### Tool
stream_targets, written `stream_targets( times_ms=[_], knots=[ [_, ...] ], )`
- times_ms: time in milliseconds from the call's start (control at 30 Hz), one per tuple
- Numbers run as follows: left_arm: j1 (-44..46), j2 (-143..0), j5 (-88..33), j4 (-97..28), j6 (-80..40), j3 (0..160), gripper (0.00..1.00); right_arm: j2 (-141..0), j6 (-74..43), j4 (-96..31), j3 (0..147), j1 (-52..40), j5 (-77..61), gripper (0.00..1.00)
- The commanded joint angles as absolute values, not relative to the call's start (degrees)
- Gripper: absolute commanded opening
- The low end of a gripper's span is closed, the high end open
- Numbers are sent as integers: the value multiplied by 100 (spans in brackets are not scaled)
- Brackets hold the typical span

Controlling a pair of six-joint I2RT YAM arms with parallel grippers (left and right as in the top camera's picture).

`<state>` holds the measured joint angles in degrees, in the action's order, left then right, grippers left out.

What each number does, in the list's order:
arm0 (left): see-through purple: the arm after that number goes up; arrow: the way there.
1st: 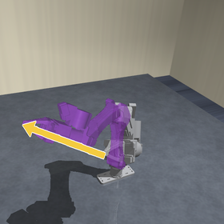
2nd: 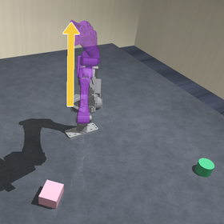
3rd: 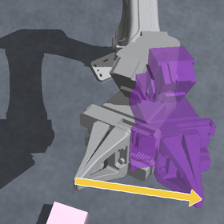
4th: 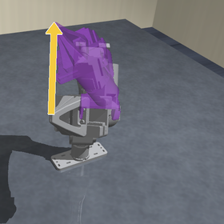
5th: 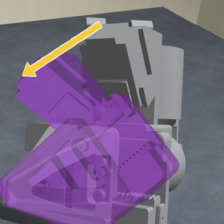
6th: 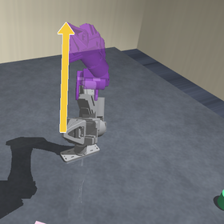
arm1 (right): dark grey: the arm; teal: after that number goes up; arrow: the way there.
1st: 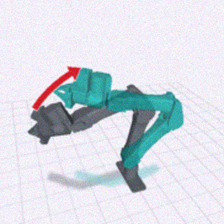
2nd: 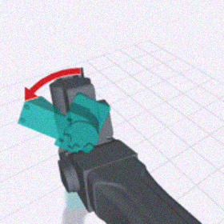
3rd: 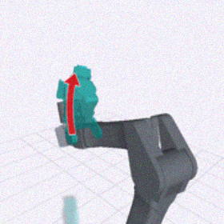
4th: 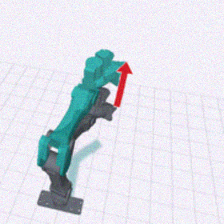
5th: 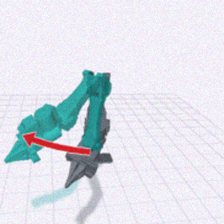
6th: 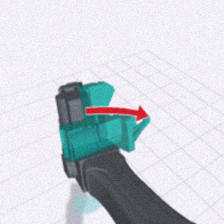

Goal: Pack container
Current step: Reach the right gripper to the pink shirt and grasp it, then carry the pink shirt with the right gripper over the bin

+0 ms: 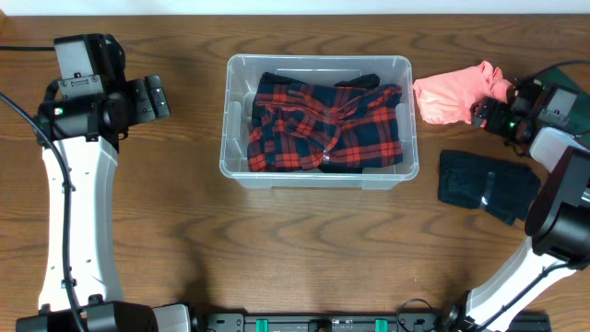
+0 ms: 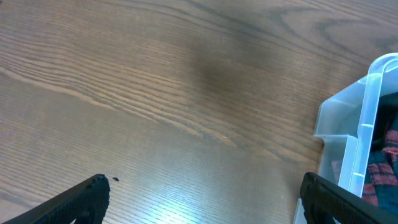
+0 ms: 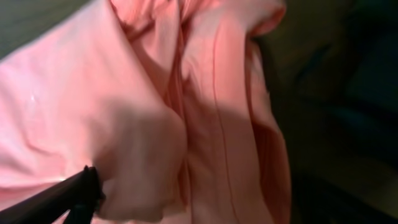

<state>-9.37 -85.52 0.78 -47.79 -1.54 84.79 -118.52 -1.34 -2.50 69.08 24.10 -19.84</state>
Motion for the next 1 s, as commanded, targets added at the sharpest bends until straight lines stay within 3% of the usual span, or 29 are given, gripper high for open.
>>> stream_targets(
  times_ms=[0,167,333,433,667,967],
  knots=[
    [-958,-8600,60,-4797,-204,8462,98,-12121,-191,-235,6967,2421,-2071,91],
    [-958,-8600,60,-4797,-204,8462,98,-12241,-322,-158,6967,2370,-2147,69],
    [-958,-8600,60,-4797,-204,8462,98,-12241,-342,89,6967,2314,-2488,32],
    [-958,-8600,60,-4797,-204,8462,98,-12237,-541,204,6969,2265,-2556,1],
    [-958,-8600,60,-4797,-204,8462,98,-11946,-980,231,6997,2259,-3129,1],
    [-958,-8600,60,-4797,-204,8462,98,-10226,-1728,-73,7008,2110,-3498,1]
  ],
)
